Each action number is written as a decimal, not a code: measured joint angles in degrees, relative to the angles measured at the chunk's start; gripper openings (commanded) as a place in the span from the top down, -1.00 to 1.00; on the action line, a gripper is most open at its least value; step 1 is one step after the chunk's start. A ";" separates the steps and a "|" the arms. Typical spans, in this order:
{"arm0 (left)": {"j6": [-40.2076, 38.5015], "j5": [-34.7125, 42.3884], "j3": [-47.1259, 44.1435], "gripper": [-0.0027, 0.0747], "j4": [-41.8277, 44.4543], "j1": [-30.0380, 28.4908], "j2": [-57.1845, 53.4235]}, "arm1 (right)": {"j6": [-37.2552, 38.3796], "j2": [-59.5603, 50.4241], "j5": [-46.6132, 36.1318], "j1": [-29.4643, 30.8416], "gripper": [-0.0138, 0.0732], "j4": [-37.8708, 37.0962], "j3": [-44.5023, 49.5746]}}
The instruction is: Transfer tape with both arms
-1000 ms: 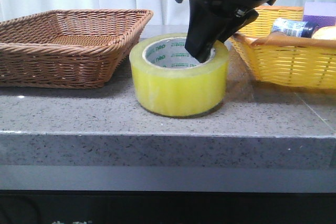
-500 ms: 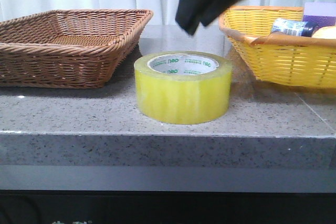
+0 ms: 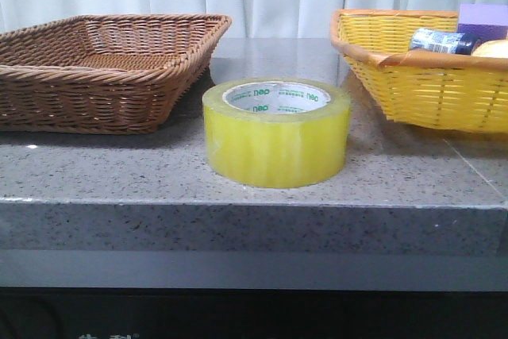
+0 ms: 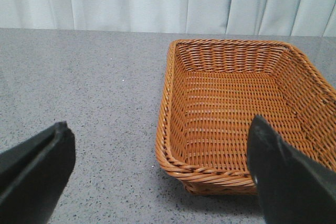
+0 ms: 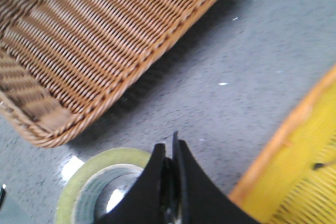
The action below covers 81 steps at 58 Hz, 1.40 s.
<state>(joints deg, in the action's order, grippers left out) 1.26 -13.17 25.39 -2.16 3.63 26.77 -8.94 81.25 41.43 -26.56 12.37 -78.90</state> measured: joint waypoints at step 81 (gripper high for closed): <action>16.18 -43.89 67.73 -0.75 -5.00 36.07 66.27 | 1.02 -38.17 -13.48 10.27 0.84 -0.10 34.31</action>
<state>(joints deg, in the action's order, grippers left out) 17.44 -57.06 93.12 -7.16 39.70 93.04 -7.92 43.08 27.96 -16.29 12.27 -44.59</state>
